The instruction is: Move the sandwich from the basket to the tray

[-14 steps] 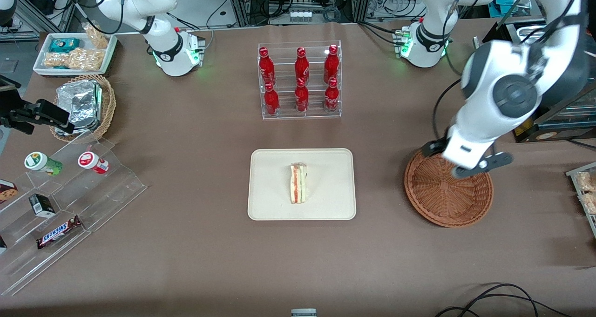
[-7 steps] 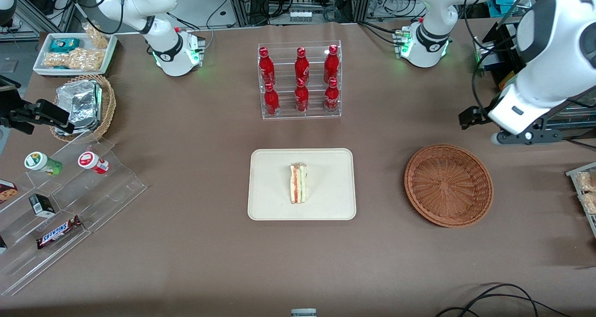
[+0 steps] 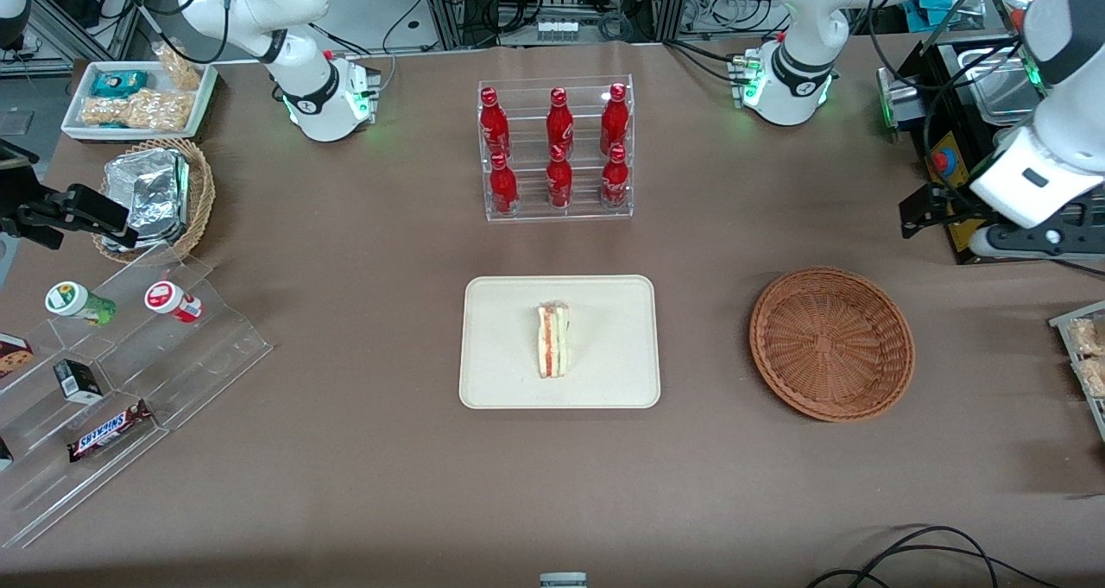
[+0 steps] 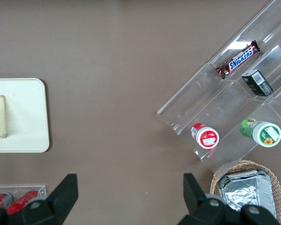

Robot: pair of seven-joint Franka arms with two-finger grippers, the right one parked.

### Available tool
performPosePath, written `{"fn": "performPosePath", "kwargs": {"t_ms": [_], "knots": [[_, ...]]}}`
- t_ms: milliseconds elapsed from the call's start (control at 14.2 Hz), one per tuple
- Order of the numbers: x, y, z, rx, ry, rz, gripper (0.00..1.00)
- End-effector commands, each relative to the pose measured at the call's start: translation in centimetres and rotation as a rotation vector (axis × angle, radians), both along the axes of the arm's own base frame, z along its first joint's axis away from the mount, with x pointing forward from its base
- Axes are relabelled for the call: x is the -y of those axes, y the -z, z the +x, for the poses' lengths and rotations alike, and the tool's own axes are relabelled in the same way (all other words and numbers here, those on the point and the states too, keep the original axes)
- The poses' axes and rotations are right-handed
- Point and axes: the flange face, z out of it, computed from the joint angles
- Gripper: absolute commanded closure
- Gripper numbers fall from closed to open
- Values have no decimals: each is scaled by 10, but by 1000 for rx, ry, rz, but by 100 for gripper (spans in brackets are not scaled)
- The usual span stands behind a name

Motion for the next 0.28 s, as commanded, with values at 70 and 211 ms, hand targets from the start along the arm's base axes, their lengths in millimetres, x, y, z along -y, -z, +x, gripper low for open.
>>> {"fn": "performPosePath", "kwargs": {"t_ms": [70, 211], "knots": [[5, -3, 16, 8, 13, -14, 0], [7, -4, 23, 13, -1, -42, 0]]}}
